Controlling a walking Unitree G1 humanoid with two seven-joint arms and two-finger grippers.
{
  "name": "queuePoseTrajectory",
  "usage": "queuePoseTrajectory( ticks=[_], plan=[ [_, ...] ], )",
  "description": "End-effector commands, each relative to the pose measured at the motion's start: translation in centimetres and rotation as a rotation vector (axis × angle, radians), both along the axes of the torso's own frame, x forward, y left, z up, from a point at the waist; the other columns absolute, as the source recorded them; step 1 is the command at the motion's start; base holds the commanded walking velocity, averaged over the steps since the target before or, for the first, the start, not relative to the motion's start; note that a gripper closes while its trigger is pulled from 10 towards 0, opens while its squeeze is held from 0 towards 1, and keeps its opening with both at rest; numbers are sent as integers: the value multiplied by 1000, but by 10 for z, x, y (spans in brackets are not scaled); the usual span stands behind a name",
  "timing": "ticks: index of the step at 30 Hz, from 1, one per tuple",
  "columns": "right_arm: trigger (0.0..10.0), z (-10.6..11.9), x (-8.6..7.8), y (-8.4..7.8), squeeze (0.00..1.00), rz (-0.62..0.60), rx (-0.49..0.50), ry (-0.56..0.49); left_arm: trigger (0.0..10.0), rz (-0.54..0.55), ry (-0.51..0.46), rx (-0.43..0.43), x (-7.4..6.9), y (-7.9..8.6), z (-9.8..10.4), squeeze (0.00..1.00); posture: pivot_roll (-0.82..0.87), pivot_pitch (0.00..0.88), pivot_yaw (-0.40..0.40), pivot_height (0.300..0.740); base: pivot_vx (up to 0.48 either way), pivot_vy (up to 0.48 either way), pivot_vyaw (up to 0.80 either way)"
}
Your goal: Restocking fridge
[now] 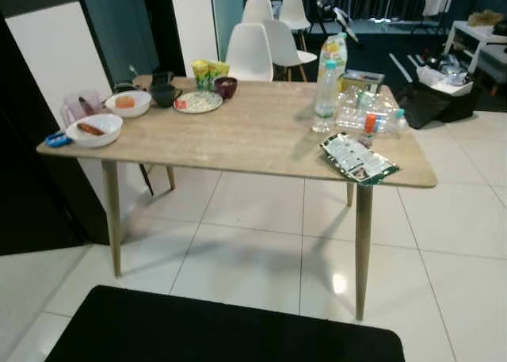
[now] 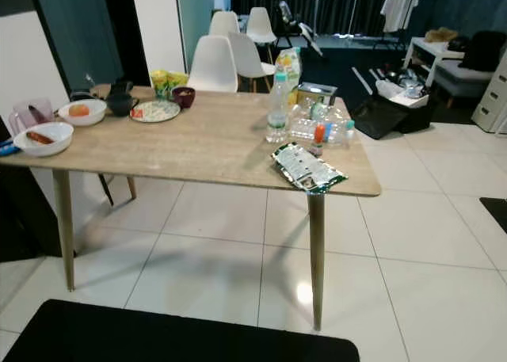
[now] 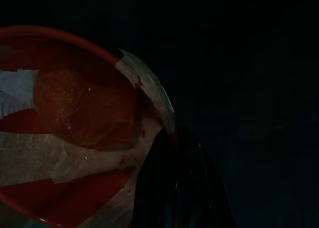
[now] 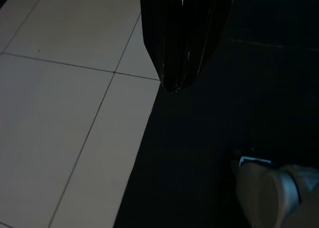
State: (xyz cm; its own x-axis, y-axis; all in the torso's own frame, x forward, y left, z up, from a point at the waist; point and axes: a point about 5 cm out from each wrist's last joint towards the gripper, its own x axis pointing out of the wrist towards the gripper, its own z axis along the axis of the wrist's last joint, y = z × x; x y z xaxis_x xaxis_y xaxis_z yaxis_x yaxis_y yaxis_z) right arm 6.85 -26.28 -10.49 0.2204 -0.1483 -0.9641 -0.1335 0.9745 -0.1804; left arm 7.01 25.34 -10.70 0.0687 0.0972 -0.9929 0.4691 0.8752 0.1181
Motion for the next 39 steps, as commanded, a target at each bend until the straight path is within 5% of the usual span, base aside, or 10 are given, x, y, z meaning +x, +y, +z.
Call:
queuePoseTrajectory(
  ticks=[1, 39],
  plan=[
    [10000, -1, -4, 0, 0, -4, -1, 11, 10000, 8, -40, -11, 8, -7, -1, 0, -15, 0, -7, 740, 0, 0, -788],
    [10000, 3, 12, -4, 0, -3, -45, 15, 10000, -67, -72, -53, 17, -23, -3, 0, 6, 0, 6, 740, 0, 0, -788]
  ],
)
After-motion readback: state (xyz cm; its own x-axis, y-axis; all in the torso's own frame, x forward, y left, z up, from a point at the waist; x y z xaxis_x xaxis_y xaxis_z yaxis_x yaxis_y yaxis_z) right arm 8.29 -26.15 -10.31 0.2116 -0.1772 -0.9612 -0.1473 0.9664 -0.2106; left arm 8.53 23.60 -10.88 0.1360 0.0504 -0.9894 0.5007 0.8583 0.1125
